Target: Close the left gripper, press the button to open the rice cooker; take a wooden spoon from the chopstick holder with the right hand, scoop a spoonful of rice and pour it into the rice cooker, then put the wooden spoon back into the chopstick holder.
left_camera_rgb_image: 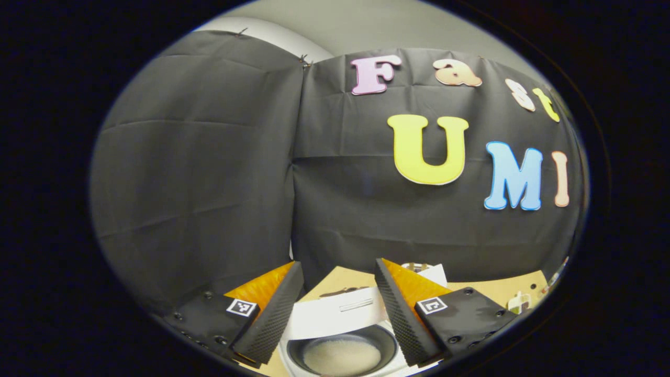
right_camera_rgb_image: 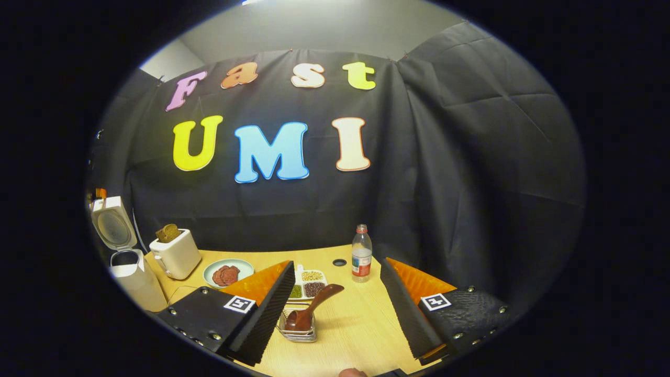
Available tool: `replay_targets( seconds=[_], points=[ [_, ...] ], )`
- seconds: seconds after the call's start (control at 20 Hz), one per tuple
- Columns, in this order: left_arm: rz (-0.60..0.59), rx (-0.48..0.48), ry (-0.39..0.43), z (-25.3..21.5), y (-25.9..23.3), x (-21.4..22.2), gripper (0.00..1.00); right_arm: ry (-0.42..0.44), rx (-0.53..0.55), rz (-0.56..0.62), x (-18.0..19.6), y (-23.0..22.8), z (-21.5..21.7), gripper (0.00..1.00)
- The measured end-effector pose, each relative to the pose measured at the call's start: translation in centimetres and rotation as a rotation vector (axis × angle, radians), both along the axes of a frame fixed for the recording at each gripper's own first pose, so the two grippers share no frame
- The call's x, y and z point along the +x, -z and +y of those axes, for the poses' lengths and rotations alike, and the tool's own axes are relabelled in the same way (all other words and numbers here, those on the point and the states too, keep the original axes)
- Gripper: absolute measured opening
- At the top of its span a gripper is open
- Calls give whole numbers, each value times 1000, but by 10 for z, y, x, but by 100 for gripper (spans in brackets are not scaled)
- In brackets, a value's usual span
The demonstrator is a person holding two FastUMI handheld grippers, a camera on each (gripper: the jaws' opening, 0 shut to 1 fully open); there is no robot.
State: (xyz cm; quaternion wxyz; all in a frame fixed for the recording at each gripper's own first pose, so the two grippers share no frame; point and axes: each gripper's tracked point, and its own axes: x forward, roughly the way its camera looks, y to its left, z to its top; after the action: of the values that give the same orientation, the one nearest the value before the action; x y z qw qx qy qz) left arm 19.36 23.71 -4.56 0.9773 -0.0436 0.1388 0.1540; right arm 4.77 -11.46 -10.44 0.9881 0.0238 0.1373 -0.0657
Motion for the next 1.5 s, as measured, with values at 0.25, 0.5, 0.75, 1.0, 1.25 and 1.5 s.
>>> replay_targets(
  seconds=[0.25, 0.5, 0.75, 1.0, 1.25, 1.5],
  points=[
    [44, -31, 20, -29, 32, -31, 91, -53, -25, -30, 8, -11, 4, 99],
    [90, -68, 37, -54, 72, -56, 94, -84, -39, -28, 8, -10, 7, 99],
    [154, -65, 61, -70, 118, -77, 96, -88, -49, -21, 5, -9, 4, 99],
    [195, -45, 80, -78, 142, -84, 96, -91, -58, -16, 3, -9, 3, 99],
    [239, -18, 102, -85, 164, -90, 96, -98, -61, -15, 2, -10, 7, 99],
    [260, -13, 136, -89, 178, -90, 98, -109, -87, -18, 1, -11, 14, 99]
  ],
)
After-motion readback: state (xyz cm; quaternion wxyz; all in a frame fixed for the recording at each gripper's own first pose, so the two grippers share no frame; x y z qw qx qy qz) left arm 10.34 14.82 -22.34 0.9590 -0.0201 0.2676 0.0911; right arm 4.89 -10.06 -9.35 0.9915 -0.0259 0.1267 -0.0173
